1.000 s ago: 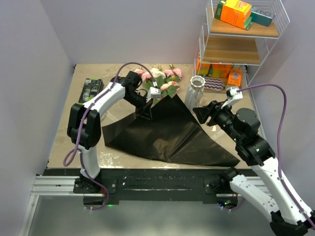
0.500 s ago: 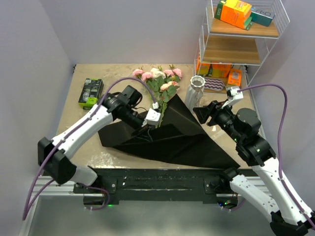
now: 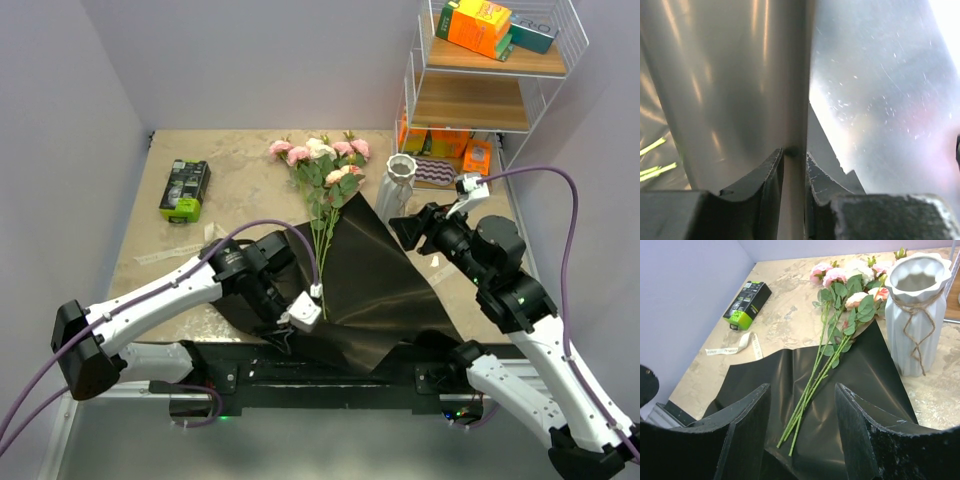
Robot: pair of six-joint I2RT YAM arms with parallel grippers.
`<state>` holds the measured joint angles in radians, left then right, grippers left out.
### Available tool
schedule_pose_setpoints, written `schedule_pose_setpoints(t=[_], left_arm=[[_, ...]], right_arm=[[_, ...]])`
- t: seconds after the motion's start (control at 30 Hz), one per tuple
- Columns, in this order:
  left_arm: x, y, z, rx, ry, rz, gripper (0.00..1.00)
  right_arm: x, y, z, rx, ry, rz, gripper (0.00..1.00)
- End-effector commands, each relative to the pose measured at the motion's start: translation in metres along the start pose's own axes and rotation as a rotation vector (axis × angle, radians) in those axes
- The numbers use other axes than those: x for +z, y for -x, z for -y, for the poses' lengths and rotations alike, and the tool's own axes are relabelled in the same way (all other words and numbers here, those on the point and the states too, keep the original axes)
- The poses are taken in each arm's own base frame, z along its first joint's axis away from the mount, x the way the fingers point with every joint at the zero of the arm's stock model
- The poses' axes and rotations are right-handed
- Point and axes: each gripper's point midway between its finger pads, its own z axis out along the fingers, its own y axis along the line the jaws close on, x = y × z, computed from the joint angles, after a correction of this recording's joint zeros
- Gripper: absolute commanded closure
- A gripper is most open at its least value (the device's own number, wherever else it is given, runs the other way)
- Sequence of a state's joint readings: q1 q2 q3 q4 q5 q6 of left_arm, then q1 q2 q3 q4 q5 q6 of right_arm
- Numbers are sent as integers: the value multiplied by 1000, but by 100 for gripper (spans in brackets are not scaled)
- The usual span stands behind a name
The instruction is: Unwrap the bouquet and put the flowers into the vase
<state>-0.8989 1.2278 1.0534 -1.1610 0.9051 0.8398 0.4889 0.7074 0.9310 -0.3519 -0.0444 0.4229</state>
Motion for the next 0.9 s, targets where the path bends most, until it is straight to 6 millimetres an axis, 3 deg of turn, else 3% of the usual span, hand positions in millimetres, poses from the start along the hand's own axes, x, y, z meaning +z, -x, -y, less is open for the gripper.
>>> schedule_pose_setpoints(t=[0.0,0.13,0.2,0.23,0.27,0.3,0.43,0.63,0.8,0.87], left_arm=[[1,1,19,129,-54,-57,74],[2,-10,36,200,-97,-135,70],[3,-16,40,223,-103,-156,55],[4,-20,42,229,-104,-167,45],[5,-28,41,227,-106,-198,8],[7,-32,42,232,-111,-219,1],[3,-39,36,275,-74,-266,1],[-18,-19,22,345,57,-289,1],[-61,20,-1,444,285,-317,1],[-81,43,-6,495,377,-302,1]], right_arm=[[1,1,3,-23,-10,-1,43],[4,-5,6,-30,-22,-29,43],[8,-8,9,-39,-38,-43,43],[9,-10,11,-41,-44,-50,43],[10,-11,12,-48,-45,-53,43],[12,-13,13,-47,-51,-64,43],[17,-17,18,-48,-73,-78,42],[22,-23,28,-71,-122,-97,41],[21,-17,28,-107,-147,-109,41],[23,-27,27,-105,-144,-169,41]])
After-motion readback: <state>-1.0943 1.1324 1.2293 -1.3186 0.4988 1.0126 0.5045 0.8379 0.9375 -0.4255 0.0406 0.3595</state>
